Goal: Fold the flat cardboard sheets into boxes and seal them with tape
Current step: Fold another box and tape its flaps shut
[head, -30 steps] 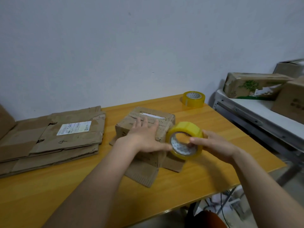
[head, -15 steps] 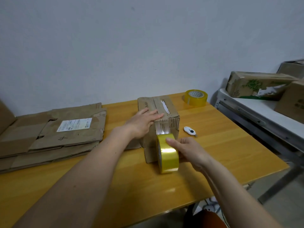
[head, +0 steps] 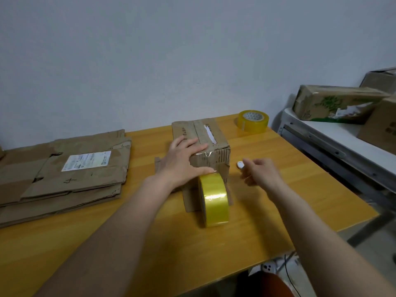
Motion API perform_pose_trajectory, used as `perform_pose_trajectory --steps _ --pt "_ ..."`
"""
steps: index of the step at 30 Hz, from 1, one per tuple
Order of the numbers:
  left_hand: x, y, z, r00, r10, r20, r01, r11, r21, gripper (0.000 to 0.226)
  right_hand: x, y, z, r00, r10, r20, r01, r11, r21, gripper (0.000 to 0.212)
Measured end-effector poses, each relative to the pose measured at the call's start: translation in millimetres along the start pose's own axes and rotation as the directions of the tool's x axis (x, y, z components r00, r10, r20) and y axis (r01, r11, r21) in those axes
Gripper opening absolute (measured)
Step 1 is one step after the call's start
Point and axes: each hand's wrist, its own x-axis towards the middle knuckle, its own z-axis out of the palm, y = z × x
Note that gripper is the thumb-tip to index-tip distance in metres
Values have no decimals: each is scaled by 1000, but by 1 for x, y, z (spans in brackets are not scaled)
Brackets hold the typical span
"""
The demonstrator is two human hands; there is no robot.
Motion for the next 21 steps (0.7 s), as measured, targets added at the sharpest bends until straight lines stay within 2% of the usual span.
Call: perform_pose_trajectory --steps 2,4,7,9,11,13,16,18,21 --pt "1 0 1 1000 -7 -21 7 1000 -20 80 34 8 -1 987 -57 -150 2 940 -341 32" --pt "2 0 2 1000 -11 -25 11 1000 -24 81 60 14 2 993 -20 -113 -48 826 -562 30" --pt "5 0 3 999 -8 -35 8 1000 -16 80 84 13 10 1000 25 -10 -24 667 -744 31" --pt "5 1 2 999 -8 -31 8 1000 -6 80 90 9 13 999 41 34 -1 655 -756 27" --pt "4 2 0 1000 -11 -13 11 1000 5 81 89 5 11 993 85 82 -5 723 -690 24" --pt "2 5 -2 1000 -30 7 30 1000 0 80 82 3 4 992 82 95 -17 840 -543 23" --pt "0 7 -2 998 -66 -7 66 998 -24 78 59 -7 -10 998 -56 27 60 977 -205 19" --pt "0 7 0 997 -67 -33 67 998 -17 77 41 -18 -20 986 -166 -21 165 984 -61 16" --pt "-1 8 2 995 -78 -61 77 997 -22 77 11 -35 -28 956 -289 51 270 933 237 16"
